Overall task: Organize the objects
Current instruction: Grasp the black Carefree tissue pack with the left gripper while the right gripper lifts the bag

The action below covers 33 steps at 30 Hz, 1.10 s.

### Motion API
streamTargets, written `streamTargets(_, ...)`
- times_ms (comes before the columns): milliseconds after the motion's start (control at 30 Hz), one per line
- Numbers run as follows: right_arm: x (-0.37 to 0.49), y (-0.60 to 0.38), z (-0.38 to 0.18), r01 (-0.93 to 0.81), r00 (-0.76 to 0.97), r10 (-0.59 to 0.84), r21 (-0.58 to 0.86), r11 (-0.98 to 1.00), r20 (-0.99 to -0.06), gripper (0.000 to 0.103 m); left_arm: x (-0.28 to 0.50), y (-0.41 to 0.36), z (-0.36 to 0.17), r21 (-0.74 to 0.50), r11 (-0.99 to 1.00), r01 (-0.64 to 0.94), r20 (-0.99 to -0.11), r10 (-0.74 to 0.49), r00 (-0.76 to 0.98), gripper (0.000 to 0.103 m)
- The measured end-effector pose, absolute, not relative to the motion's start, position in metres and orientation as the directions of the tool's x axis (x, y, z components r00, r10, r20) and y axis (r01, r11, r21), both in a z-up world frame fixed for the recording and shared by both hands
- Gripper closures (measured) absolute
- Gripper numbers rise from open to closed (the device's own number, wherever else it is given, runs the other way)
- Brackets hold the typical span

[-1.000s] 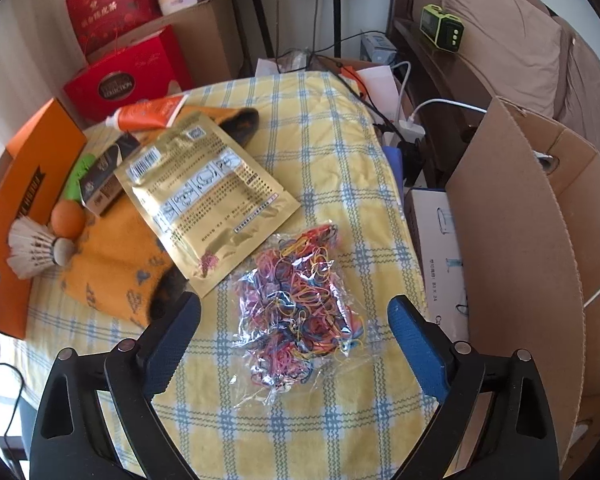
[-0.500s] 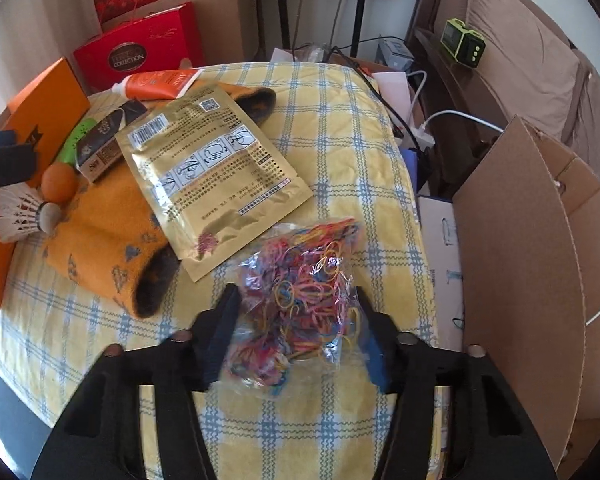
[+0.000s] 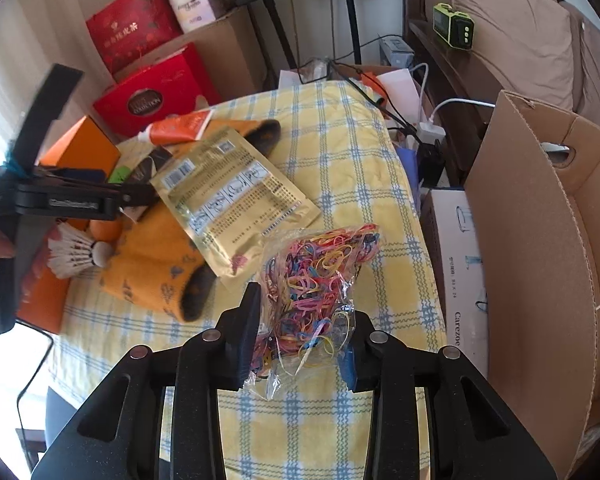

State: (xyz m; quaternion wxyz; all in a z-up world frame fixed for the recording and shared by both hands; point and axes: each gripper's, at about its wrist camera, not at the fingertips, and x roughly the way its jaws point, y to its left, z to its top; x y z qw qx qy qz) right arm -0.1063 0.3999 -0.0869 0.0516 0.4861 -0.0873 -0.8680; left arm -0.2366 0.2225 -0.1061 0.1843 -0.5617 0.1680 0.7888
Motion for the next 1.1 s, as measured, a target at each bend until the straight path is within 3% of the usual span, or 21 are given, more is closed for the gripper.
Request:
streamTargets(67, -0.103, 0.400, -0.081, 0.004, -0.535, -0.182, 0.213, -0.977, -0.825, 0.070, -0.239, 0.222, -0.109, 0.034, -0.879, -0.475, -0.949, 0.121, -0.292, 0.001)
streamTargets(167, -0.100, 0.400, -0.075, 0.012, -0.544, -0.195, 0.225, -0.974, -0.816, 0.070, -0.242, 0.219, -0.106, 0.013, -0.887, -0.461, -0.940, 0.147, -0.308, 0.010)
streamTargets(267, -0.099, 0.398, -0.072, 0.017, -0.548, -0.199, 0.227, -0.974, -0.812, 0.070, -0.245, 0.214, -0.101, -0.016, -0.898, -0.441, -0.937, 0.168, -0.307, 0.036)
streamTargets(300, -0.098, 0.397, -0.071, 0.019, -0.549, -0.199, 0.226, -0.974, -0.811, 0.070, -0.246, 0.212, -0.100, -0.032, -0.901, -0.432, -0.939, 0.175, -0.295, 0.050)
streamTargets(333, -0.098, 0.396, -0.070, 0.021, -0.551, -0.200, 0.226, -0.974, -0.810, 0.070, -0.247, 0.210, -0.100, -0.044, -0.908, -0.418, -0.943, 0.176, -0.283, 0.052)
streamTargets(533, -0.097, 0.389, -0.064, 0.036, -0.563, -0.218, 0.239, -0.970, -0.797, 0.070, -0.243, 0.201, -0.090, -0.066, -0.916, -0.396, -0.929, 0.201, -0.311, 0.053)
streamTargets(767, -0.094, 0.375, -0.044, 0.070, -0.591, -0.247, 0.256, -0.964, -0.768, 0.070, -0.217, 0.185, -0.044, -0.145, -0.889, -0.433, -0.880, 0.316, -0.354, 0.053)
streamTargets(1100, -0.092, 0.336, -0.010, 0.152, -0.617, -0.297, 0.260, -0.954, -0.729, 0.069, -0.173, 0.145, 0.014, -0.139, -0.876, -0.462, -0.830, 0.358, -0.428, 0.053)
